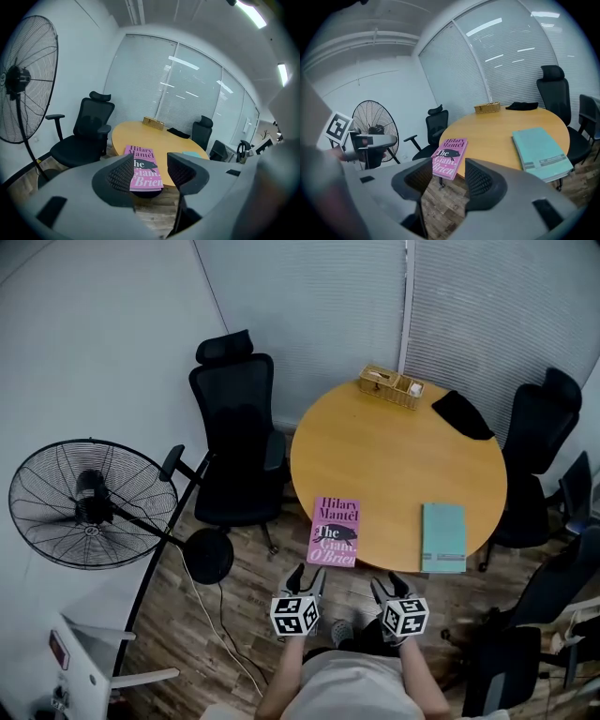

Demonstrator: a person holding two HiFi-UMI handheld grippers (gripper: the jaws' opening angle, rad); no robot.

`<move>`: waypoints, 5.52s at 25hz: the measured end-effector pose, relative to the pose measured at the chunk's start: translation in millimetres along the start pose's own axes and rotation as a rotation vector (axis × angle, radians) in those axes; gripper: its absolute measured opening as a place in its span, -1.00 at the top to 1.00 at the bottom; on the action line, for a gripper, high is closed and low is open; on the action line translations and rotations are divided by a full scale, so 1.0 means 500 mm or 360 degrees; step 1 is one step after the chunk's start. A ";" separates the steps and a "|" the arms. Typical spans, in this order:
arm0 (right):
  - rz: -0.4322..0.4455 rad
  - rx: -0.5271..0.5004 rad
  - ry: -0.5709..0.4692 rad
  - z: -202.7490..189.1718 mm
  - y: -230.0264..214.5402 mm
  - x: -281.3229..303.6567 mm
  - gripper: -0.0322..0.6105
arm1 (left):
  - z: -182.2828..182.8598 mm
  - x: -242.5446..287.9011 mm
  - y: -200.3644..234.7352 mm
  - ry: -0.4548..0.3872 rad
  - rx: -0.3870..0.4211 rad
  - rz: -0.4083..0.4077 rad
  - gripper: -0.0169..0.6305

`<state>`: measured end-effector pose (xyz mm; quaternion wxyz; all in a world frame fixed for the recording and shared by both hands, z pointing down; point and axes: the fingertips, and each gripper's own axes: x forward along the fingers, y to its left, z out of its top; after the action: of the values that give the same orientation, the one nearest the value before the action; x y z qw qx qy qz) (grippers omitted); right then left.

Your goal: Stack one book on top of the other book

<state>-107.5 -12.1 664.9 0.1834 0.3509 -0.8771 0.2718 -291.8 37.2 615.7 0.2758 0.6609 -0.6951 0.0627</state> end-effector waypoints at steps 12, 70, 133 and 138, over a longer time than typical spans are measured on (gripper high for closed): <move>0.0023 0.0003 0.0066 0.015 0.017 0.099 0.21 | 0.003 0.073 0.063 0.0070 -0.0051 0.0001 0.25; -0.0085 0.0573 0.0389 -0.034 -0.059 0.444 0.10 | -0.135 0.427 0.192 0.0792 -0.0207 -0.0086 0.19; -0.0141 0.0280 0.0113 -0.035 -0.058 0.075 0.37 | -0.163 0.161 -0.084 0.0526 -0.0120 -0.0025 0.27; -0.0187 0.0336 0.0106 -0.022 -0.132 0.047 0.36 | -0.161 0.199 -0.155 0.0560 -0.0072 -0.0056 0.27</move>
<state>-74.7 -57.5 708.4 0.1901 0.4098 -0.8149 0.3631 -191.2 -23.5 708.3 0.4090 0.6455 -0.6257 0.1568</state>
